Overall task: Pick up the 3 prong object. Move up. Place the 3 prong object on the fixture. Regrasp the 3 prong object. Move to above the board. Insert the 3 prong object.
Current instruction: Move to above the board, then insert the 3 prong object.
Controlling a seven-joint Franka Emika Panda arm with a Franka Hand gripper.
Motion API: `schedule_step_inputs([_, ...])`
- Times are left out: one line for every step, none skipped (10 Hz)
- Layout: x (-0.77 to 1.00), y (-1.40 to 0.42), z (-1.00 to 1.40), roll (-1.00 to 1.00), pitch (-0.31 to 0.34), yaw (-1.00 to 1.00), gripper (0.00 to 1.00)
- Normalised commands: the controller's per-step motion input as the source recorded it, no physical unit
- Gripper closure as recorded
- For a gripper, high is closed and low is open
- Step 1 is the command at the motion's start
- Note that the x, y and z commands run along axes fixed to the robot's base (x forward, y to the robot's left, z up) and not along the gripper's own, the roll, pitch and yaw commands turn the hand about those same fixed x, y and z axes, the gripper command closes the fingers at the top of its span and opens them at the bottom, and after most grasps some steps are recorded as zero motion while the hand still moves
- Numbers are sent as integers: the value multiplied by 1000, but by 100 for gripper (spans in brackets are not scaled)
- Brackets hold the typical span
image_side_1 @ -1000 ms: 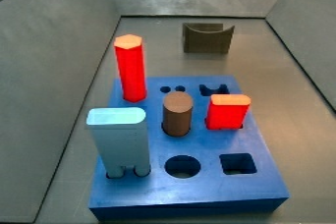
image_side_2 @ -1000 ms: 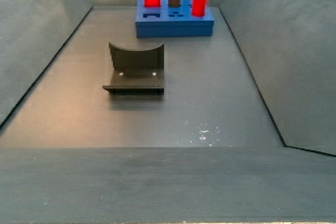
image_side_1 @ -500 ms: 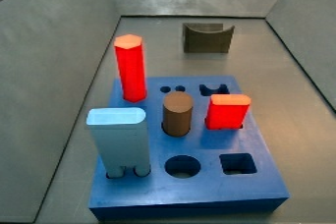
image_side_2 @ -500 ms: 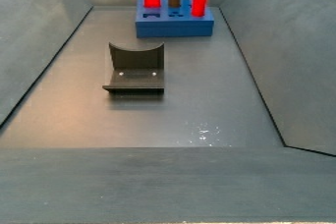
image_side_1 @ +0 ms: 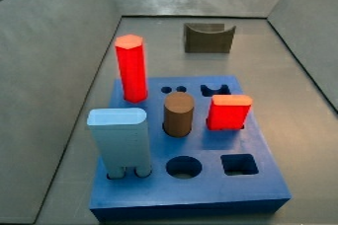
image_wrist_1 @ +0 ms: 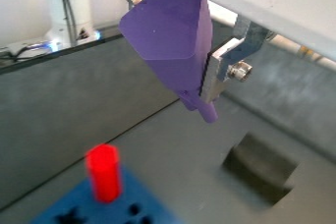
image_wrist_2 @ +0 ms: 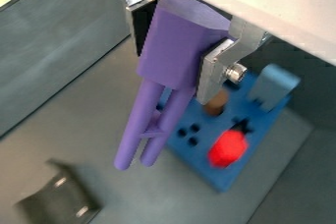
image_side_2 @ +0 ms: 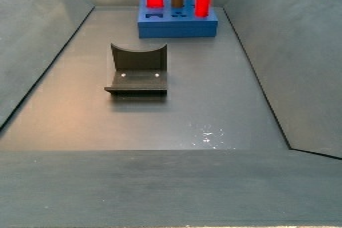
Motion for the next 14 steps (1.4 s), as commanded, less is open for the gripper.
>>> schedule_step_inputs([-152,-79,37,-656,-77,-59,100])
schedule_step_inputs([-124,-52,28,-516,-74,-49,100])
schedule_step_inputs([-85,-20,12,-310,-60,-26,100])
schedule_step_inputs([-64,-2,11,-215,-50,-18,100])
schedule_step_inputs([-43,0,0,0,0,0,100])
schedule_step_inputs([0,0,-34,33,-10,0,100])
schedule_step_inputs([0,31,0,0,0,0,100])
schedule_step_inputs([-151,131,66,-207,0,-229,100])
schedule_step_inputs([0,300,257,-424,-10,-257,100])
schedule_step_inputs([0,183,263,-424,73,-334,100])
schedule_step_inputs([0,137,237,-419,116,-363,100])
schedule_step_inputs([0,57,269,-397,97,-446,100])
schedule_step_inputs([0,0,183,-427,91,-514,100])
schedule_step_inputs([0,0,0,-407,100,-600,100])
